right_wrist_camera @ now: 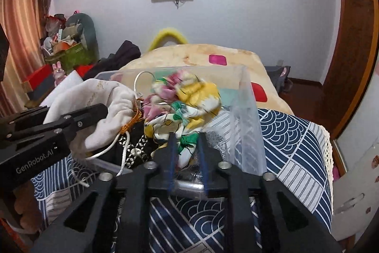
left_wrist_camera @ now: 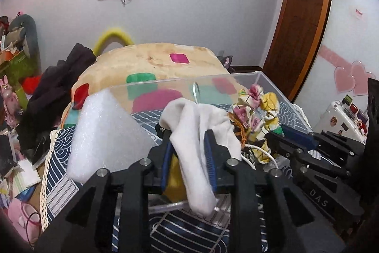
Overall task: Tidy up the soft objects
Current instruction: 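Carry the cloth bag to the box with left tool while right carries floral scrunchie, then release the cloth bag and scrunchie into the box with both tools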
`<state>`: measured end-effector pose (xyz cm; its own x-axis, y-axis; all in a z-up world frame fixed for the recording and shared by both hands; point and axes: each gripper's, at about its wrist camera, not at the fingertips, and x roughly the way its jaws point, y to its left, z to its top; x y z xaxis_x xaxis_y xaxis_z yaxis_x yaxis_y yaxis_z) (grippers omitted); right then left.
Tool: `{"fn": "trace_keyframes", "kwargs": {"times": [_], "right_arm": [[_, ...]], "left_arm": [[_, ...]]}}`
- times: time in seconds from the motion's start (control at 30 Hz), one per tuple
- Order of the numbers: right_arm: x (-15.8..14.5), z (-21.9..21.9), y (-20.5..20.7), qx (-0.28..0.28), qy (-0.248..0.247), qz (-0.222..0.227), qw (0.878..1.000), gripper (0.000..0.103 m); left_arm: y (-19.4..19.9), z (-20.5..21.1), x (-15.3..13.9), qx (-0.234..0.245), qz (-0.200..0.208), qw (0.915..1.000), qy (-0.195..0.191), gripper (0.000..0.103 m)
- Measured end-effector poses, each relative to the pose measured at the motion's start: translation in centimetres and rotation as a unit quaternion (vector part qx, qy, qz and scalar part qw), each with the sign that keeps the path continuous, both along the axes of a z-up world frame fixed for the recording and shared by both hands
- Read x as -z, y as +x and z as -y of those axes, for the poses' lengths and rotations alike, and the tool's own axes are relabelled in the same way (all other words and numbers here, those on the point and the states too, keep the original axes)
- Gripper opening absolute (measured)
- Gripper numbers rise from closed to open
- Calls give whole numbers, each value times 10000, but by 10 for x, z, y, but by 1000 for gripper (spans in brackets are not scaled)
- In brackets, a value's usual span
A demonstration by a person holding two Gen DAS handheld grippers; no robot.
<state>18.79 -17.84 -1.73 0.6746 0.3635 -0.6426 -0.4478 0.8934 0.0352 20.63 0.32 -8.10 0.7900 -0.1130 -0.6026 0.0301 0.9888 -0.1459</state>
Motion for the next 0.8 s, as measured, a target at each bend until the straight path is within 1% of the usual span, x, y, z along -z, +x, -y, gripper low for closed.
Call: {"fn": "trace_keyframes", "kwargs": {"times": [0.07,0.1,0.13,0.2,0.27,0.37,0.43,0.53,0.57,0.63,0.7,0.73,0.77,0.8], "right_arm": [[-4,5,-5,-4,77,55,10000,37],[-9,9,-10,-3,131,111,9999,38],[-12,12,-11,-16,164,138,9998,38],[-20,16,-17,-39,246,232,9994,38],[-28,20,-22,-65,331,324,9989,38],[-45,26,-35,-113,475,550,9973,42],[-52,28,-41,-139,538,687,9961,44],[-67,30,-54,-209,680,912,9933,46],[-70,31,-57,-224,723,981,9923,48],[-77,33,-65,-252,816,1136,9898,54],[-84,36,-73,-241,893,1312,9870,62],[-87,37,-76,-222,928,1391,9857,64],[-90,39,-80,-210,966,1465,9843,68],[-92,40,-83,-202,1001,1546,9827,72]], "left_arm": [[-6,-4,-2,3,12,9999,-148,34],[-8,-6,-4,3,28,9998,-202,38],[-12,-8,-6,7,62,9996,-260,40],[-20,-9,-12,11,150,9994,-301,40],[-29,-10,-21,32,273,9991,-311,40],[-47,-10,-38,7,553,9981,-254,44],[-61,-9,-50,-11,749,9969,-228,50],[-78,-7,-65,-39,990,9949,-176,57],[-82,-6,-68,-46,1048,9943,-168,59],[-96,-5,-78,-75,1237,9922,-131,68],[-107,-4,-86,-115,1412,9899,-76,75],[-116,-3,-91,-127,1522,9883,-24,80],[-120,-2,-94,-140,1580,9873,4,83],[-127,0,-98,-180,1675,9857,45,90]]}}
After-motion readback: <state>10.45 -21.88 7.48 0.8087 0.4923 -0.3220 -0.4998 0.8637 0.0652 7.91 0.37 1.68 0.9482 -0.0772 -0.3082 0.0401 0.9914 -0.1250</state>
